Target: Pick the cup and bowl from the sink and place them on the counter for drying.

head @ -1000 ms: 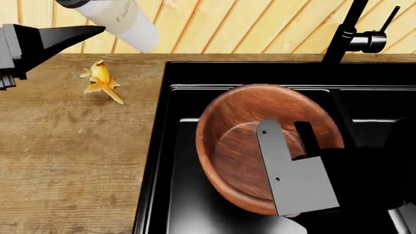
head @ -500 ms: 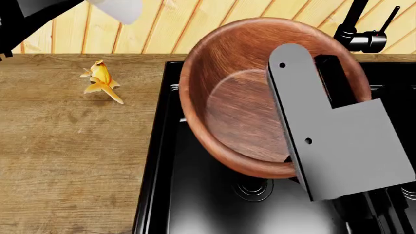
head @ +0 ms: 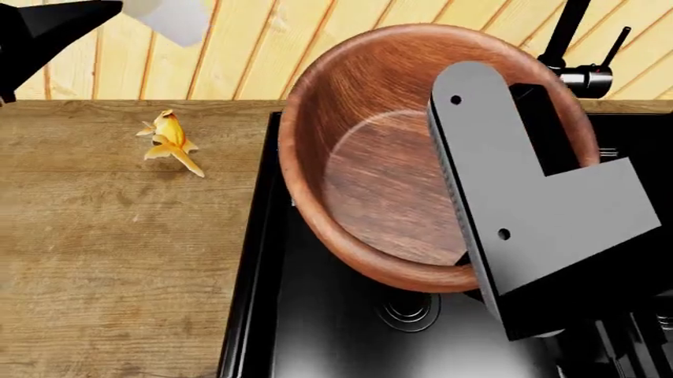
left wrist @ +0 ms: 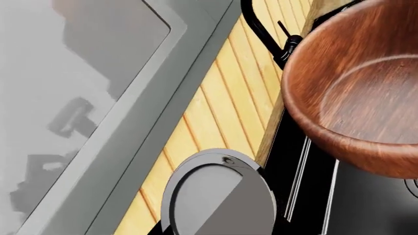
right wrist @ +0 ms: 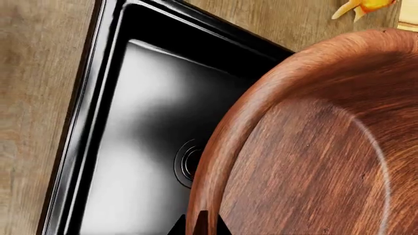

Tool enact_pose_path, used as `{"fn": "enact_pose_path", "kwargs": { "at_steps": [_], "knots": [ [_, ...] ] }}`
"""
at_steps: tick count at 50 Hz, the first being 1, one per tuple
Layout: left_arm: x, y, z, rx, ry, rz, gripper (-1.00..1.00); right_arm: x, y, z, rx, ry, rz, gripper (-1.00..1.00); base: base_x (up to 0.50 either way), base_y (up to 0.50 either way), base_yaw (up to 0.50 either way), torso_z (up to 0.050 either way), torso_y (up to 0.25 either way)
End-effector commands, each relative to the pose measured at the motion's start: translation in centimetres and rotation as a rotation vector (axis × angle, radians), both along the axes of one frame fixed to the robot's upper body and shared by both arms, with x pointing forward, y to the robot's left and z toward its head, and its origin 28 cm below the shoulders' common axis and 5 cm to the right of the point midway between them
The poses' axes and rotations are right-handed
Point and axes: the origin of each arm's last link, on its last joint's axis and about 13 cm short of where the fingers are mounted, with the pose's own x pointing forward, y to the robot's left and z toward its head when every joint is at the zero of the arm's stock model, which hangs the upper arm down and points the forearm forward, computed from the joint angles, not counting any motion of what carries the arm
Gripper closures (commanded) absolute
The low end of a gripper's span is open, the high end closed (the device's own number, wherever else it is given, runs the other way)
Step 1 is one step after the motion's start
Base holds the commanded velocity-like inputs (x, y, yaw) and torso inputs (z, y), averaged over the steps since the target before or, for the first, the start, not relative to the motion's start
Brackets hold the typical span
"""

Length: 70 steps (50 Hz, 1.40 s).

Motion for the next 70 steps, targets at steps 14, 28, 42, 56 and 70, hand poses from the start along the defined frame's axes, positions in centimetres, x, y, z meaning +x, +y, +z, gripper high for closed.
{"fn": "enact_pose_path", "kwargs": {
  "at_steps": [14,28,42,56,70],
  "knots": [
    [0.6,-0.4,-0.4,-0.022,0.011,0.01,1.0,0.1,0.2,0.2,0.027,-0.027,0.022,1.0,0.0,0.0,0.0,-0.012,0.25],
    [1.2,-0.6,-0.4,-0.016,0.028,0.005,1.0,0.5,0.1,0.4,0.097,-0.007,0.029,1.0,0.0,0.0,0.0,-0.012,0.25],
    [1.5,-0.9,-0.7,-0.007,0.021,-0.011,1.0,1.0,0.1,0.1,0.168,-0.029,0.072,1.0,0.0,0.0,0.0,-0.009,0.225],
    [0.9,0.6,3.5,0.05,-0.125,0.071,1.0,1.5,0.1,0.0,0.162,-0.034,0.089,1.0,0.0,0.25,0.0,0.0,0.0],
    [1.1,3.5,3.9,0.153,-0.138,0.261,1.0,1.5,0.0,-0.5,0.163,-0.012,0.097,1.0,0.0,0.5,0.0,0.0,0.0]
  ]
}}
